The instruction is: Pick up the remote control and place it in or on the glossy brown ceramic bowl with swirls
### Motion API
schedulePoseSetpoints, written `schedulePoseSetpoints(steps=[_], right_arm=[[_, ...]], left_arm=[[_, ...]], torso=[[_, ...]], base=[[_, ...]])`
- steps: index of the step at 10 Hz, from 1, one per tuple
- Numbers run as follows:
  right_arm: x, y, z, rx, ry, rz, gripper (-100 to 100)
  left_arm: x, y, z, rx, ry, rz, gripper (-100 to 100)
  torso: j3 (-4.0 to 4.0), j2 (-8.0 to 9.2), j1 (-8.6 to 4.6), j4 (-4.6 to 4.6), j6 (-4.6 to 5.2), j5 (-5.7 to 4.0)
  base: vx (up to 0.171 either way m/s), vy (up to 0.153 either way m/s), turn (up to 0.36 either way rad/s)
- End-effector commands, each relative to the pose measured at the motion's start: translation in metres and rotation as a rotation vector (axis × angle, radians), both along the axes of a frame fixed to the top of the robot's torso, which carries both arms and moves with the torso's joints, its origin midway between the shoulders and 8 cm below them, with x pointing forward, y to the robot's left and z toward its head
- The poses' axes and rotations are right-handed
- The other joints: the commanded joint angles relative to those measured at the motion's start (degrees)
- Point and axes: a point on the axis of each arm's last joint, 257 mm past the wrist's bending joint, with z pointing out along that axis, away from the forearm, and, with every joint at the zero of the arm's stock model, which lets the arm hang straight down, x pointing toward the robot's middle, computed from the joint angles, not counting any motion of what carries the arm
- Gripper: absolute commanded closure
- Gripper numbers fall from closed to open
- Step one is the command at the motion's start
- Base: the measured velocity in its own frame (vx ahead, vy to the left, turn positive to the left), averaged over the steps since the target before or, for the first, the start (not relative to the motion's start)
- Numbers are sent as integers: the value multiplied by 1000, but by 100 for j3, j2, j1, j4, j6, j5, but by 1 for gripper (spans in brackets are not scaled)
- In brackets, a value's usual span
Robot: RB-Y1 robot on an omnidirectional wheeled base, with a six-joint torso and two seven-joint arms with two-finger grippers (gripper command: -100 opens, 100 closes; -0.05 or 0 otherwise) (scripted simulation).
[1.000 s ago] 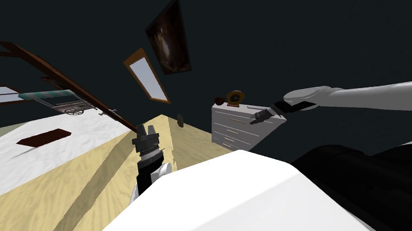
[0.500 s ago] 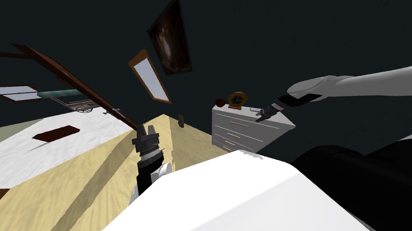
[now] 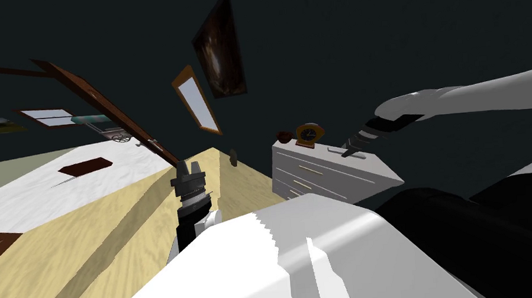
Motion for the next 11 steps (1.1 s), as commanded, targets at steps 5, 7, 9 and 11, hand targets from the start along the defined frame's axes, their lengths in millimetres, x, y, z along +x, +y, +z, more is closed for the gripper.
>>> schedulePoseSetpoints(steps=[5, 7, 9, 11], right_arm=[[-39, -29, -9, -71, 138, -49, -100], [-55, -34, -16, -73, 183, -65, -100], [-48, -31, -13, -72, 166, -58, 0], [-58, -38, -25, -72, 164, -69, -100]], left_arm=[[0, 0, 0, 0, 0, 0, 0], [0, 0, 0, 0, 0, 0, 0], [0, 0, 0, 0, 0, 0, 0], [0, 0, 0, -1, 0, 0, 0]], torso=[[20, 33, 42, 9, 2, 11], [30, 52, 51, 12, 3, 10], [40, 69, 71, 17, 3, 16], [44, 75, 88, 18, 2, 20]], base=[[90, -94, 37], [32, -58, 8], [8, -14, 3], [10, 21, 62]])
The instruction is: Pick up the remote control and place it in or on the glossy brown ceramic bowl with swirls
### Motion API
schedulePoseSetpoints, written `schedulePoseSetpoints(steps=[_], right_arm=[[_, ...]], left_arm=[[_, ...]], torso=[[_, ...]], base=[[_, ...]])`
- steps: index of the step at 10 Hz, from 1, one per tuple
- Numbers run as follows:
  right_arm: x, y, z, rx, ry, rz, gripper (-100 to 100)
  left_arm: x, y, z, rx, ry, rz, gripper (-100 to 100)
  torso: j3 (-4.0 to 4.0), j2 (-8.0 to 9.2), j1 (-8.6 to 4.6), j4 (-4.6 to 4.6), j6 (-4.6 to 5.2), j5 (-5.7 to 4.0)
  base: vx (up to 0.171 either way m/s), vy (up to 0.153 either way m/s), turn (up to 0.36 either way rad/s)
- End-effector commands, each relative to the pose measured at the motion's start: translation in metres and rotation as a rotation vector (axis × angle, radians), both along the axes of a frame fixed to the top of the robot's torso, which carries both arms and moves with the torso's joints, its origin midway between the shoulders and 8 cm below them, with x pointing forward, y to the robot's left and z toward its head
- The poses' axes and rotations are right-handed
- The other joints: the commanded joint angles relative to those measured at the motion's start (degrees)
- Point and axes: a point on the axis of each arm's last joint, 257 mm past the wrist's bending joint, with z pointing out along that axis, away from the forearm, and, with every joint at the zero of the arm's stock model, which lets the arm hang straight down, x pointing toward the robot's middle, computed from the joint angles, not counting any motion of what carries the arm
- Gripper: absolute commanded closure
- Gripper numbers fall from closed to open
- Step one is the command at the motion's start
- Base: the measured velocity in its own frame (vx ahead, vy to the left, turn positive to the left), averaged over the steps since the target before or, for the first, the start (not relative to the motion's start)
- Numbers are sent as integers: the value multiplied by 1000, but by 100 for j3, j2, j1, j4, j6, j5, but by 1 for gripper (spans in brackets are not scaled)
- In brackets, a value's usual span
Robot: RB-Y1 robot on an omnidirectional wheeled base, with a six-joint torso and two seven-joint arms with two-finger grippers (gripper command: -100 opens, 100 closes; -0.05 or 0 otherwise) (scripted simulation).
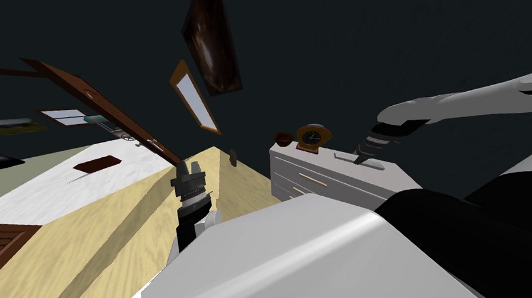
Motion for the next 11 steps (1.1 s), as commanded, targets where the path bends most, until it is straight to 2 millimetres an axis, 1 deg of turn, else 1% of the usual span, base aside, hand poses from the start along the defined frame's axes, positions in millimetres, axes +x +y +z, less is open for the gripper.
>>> schedulePoseSetpoints(steps=[1, 2, 3, 7, 8, 9, 10, 11], right_arm=[[-11, -9, -13, -2, -1, -10, -100], [-5, -6, -6, 0, 0, -7, -100], [-6, -7, -6, -1, -1, -7, 100], [-6, -6, -6, 0, 0, -5, 100], [-6, -6, -6, 0, 0, -5, 0], [5, 2, 5, 1, 0, 6, 100], [1, -1, 0, -1, 0, 3, 100], [2, 0, 1, 0, 0, 3, 0]], left_arm=[[0, 0, 0, 0, 0, 0, 0], [0, 0, 0, 0, 0, 0, 0], [0, 0, 0, 0, 0, 0, 0], [0, 0, 0, 0, 0, 0, 0], [0, 0, 0, 0, 0, 0, 0], [0, 0, 0, 0, 0, 0, 0], [0, 0, 0, 0, 0, 0, 0], [0, 0, 0, 0, 0, 0, 0]], torso=[[0, 0, 0, 0, 0, 0], [-1, -2, 4, -1, -1, 0], [0, 0, 1, 0, 0, 2], [2, 3, -9, 1, 3, -1], [2, 3, -8, 2, 2, -1], [3, 4, -8, 2, 2, 0], [5, 6, -12, 4, 4, 4], [5, 7, -12, 3, 3, -1]], base=[[17, 34, 67], [9, 17, 12], [0, 0, 0], [0, 0, 0], [0, 0, 0], [-8, -29, -106], [-3, -18, -19], [0, 0, 0]])
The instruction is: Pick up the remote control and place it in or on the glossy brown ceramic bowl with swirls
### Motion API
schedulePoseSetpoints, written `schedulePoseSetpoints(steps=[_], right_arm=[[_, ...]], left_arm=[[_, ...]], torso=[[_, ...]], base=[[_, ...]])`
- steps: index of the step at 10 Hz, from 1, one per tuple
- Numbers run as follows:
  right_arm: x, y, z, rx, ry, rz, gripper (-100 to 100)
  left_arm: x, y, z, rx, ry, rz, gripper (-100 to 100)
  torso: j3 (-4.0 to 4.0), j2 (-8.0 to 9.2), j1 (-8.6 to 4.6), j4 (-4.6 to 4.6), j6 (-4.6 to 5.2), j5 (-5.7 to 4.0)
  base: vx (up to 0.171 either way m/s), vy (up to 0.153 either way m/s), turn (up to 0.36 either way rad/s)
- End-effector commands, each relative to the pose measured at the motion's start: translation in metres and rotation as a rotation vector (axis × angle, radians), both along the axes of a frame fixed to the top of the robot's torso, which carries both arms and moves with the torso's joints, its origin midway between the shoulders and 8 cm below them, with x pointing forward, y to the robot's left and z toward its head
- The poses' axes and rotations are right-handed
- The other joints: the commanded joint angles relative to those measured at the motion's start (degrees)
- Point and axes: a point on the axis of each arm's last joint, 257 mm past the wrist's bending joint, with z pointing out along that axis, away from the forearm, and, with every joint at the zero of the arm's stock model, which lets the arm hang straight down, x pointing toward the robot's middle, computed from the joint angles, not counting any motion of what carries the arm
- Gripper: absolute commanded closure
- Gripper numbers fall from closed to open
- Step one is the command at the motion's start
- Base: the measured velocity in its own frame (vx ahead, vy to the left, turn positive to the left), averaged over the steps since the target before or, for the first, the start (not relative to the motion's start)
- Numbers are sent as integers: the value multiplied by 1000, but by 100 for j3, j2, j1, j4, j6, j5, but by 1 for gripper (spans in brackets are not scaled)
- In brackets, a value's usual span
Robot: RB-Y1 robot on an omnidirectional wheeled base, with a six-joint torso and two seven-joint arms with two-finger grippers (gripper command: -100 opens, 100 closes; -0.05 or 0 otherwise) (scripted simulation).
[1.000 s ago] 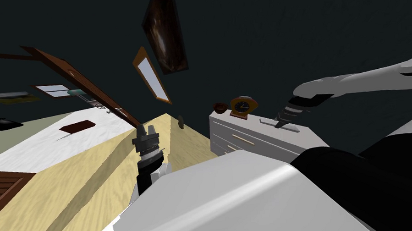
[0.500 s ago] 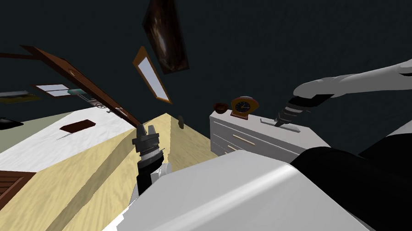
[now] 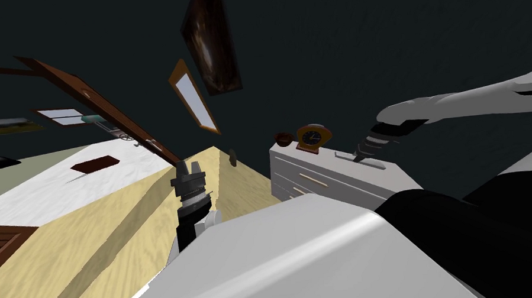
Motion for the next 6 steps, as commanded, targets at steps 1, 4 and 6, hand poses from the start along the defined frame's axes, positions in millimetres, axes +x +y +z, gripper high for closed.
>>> schedulePoseSetpoints(steps=[1, 4, 6], right_arm=[[18, -3, 18, -35, -31, 21, 100], [46, -7, 54, -107, -80, 50, 100], [57, -7, 72, -145, -93, 54, 100]], left_arm=[[0, 0, 0, 0, 0, 0, 0], [0, 0, 0, 0, 0, 0, 0], [0, 0, 0, 0, 0, 0, 0]], torso=[[0, 0, 0, 0, 0, 0], [20, 30, 58, 12, -2, 27], [26, 38, 98, 15, -2, 41]], base=[[-42, 39, -22], [-86, 110, -22], [-51, 191, -37]])
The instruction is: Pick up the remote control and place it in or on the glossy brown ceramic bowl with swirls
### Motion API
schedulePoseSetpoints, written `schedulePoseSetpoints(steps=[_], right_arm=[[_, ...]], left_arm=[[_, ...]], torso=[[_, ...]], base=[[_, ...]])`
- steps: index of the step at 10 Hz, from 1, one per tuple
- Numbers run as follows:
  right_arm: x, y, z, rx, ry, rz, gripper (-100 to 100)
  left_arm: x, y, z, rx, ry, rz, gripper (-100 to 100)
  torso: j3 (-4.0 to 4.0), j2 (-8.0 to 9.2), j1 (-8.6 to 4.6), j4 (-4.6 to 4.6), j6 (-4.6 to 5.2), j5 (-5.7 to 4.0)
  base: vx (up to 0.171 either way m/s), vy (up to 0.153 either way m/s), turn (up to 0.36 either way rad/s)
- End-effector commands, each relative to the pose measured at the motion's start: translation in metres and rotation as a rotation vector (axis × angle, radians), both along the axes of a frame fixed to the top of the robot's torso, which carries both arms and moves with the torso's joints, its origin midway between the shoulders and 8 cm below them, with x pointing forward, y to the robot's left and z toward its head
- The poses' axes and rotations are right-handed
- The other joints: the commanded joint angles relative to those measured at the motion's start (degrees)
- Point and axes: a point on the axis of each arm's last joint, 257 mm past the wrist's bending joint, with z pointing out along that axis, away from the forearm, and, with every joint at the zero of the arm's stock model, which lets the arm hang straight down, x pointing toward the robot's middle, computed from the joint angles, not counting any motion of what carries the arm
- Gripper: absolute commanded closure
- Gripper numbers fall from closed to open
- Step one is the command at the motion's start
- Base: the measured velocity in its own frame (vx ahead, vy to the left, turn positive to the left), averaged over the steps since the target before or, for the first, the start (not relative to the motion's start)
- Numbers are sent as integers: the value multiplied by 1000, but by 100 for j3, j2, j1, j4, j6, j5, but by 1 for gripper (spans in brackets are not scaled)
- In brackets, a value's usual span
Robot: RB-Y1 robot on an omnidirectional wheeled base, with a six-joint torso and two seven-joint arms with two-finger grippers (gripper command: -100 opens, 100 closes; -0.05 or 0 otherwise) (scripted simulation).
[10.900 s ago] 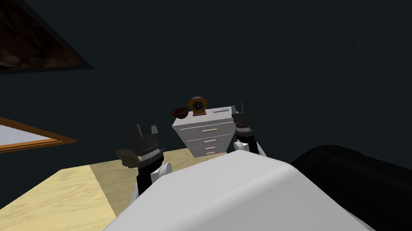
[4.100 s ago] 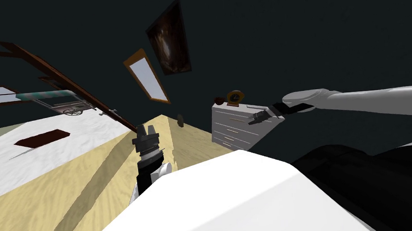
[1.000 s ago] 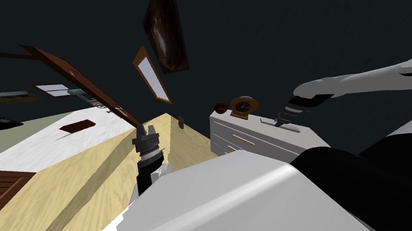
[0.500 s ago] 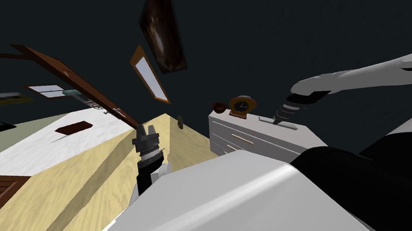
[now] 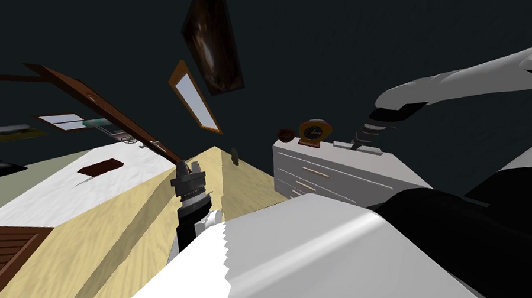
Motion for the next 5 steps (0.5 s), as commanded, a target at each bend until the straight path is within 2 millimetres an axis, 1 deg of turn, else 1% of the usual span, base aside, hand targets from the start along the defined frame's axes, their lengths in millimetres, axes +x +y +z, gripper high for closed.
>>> schedulePoseSetpoints(steps=[1, 2, 3, 4, 5], right_arm=[[7, 0, 13, -24, -7, 0, 100], [9, 2, 20, -38, -3, -7, 100], [10, 4, 23, -42, 2, -11, 100], [10, 8, 27, -45, 17, -22, 100], [8, 11, 28, -44, 28, -29, 100]], left_arm=[[0, 0, 0, 0, 0, 0, 0], [0, 0, 0, 0, 0, 0, 0], [0, 0, 0, 0, 0, 0, 0], [0, 0, 0, 0, 0, 0, 0], [0, 0, 0, 0, 0, 0, 0]], torso=[[0, 0, 0, 0, 0, 0], [-4, -6, 4, -1, -2, 4], [-9, -15, 6, -3, -1, 3], [-16, -26, 3, -7, -1, 1], [-24, -40, 15, -11, -3, 1]], base=[[-17, 199, -33], [0, 197, -18], [34, 190, -25], [68, 227, -17], [108, 232, -19]])
